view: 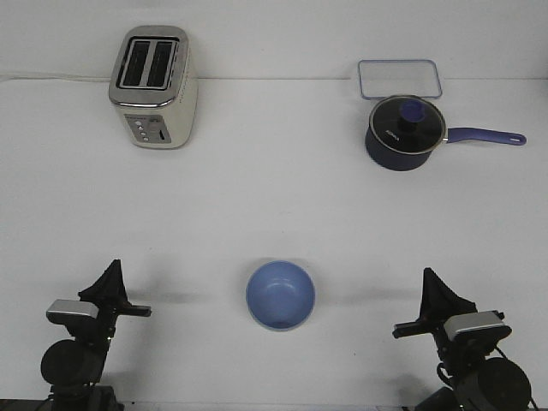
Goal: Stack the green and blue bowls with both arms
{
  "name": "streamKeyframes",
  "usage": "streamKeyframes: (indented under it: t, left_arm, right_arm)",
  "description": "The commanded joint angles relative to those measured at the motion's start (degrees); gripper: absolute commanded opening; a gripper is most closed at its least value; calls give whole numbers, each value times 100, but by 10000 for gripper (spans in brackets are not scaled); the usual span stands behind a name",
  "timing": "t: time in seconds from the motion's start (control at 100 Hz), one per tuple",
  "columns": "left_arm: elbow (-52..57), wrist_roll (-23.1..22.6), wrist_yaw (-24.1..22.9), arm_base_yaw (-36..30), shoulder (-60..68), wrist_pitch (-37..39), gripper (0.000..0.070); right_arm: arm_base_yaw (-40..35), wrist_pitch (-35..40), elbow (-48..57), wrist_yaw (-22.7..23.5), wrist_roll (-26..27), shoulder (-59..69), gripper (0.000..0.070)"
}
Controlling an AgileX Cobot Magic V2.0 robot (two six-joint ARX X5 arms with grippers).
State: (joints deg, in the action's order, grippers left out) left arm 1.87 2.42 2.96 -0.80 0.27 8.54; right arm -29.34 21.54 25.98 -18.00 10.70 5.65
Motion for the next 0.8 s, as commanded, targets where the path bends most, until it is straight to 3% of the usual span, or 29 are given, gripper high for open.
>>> streamKeyframes:
  t: [0.0, 0.37, 0.52, 0.63, 0.79]
  left_arm:
    - [-107, -68, -7, 4, -9, 55, 14]
    - [-107, -68, -4, 4, -9, 57, 14]
    - [-107, -68, -4, 4, -9, 55, 14]
    - [-107, -66, -4, 4, -9, 55, 14]
    - [-107, -66, -4, 4, -9, 57, 14]
  right_arm:
    - [-33, -55, 13, 2, -46, -7, 4]
    - [-33, -55, 13, 0, -48, -7, 4]
    - [-28, -133, 13, -208, -208, -9, 3]
    - [138, -46, 7, -199, -774, -9, 4]
    - [1093, -511, -474, 81, -1456, -195, 4]
